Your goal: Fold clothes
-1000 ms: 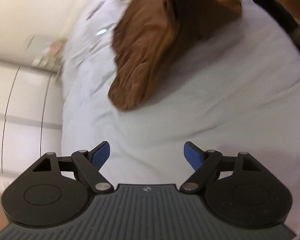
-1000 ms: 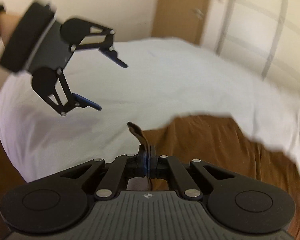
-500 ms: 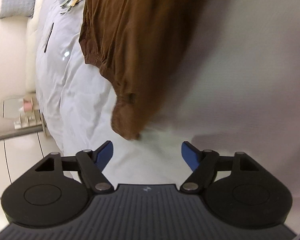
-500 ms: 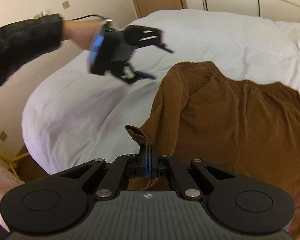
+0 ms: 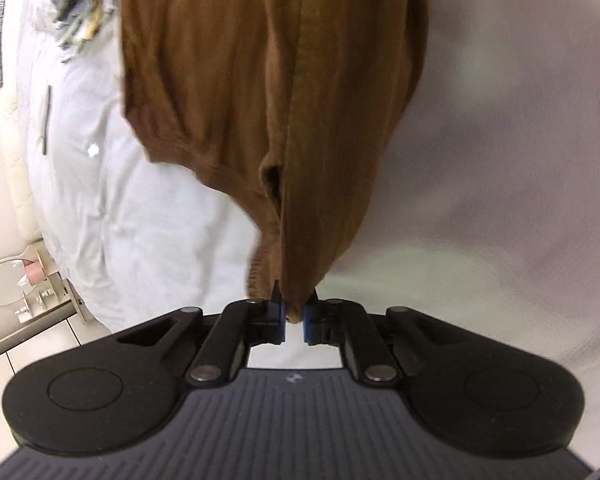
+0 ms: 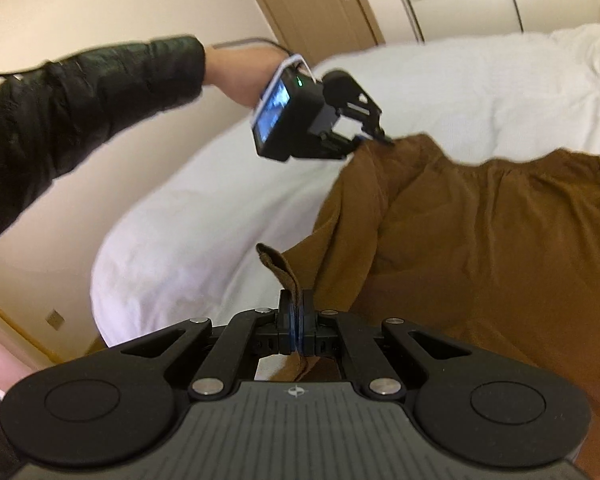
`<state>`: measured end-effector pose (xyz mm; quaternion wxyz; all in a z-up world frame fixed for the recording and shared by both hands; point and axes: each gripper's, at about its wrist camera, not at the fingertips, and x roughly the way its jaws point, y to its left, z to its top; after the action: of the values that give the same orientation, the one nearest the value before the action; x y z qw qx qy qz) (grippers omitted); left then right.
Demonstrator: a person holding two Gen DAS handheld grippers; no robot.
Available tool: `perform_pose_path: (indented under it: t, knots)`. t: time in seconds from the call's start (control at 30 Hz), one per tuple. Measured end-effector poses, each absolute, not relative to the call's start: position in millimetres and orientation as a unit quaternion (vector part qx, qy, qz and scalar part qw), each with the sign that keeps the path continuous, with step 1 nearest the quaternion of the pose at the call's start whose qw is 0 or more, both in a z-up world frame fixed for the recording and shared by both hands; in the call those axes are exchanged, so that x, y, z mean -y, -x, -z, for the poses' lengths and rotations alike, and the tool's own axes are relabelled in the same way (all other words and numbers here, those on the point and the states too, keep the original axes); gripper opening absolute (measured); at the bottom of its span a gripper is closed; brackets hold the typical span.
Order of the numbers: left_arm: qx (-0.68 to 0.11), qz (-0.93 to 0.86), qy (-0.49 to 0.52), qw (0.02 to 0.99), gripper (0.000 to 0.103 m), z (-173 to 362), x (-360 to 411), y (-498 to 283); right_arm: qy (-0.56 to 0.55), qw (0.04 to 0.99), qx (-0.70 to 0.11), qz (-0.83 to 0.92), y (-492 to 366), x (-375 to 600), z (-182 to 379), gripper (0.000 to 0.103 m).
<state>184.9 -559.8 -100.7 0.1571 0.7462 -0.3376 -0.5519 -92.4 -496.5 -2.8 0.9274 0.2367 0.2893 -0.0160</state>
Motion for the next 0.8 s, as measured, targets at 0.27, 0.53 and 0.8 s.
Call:
perform_pose_path:
  t: [0.27,0.53,0.8]
  knots:
    - [0.334,0.569,-0.727,0.190,0.006,47,632,-98,-0.254,0.938,-0.215,0.100,191,527,-31,0.000]
    - [0.316,0.571,-0.730,0.201,0.006,63,717,-14,-0.291,0.914,-0.176,0.222,275,594,-13,0.000]
    - [0.269,0.588,-0.733,0.212,0.007,104,777,25,-0.358,0.873,-0.176,0.281,316,665,47,0.000]
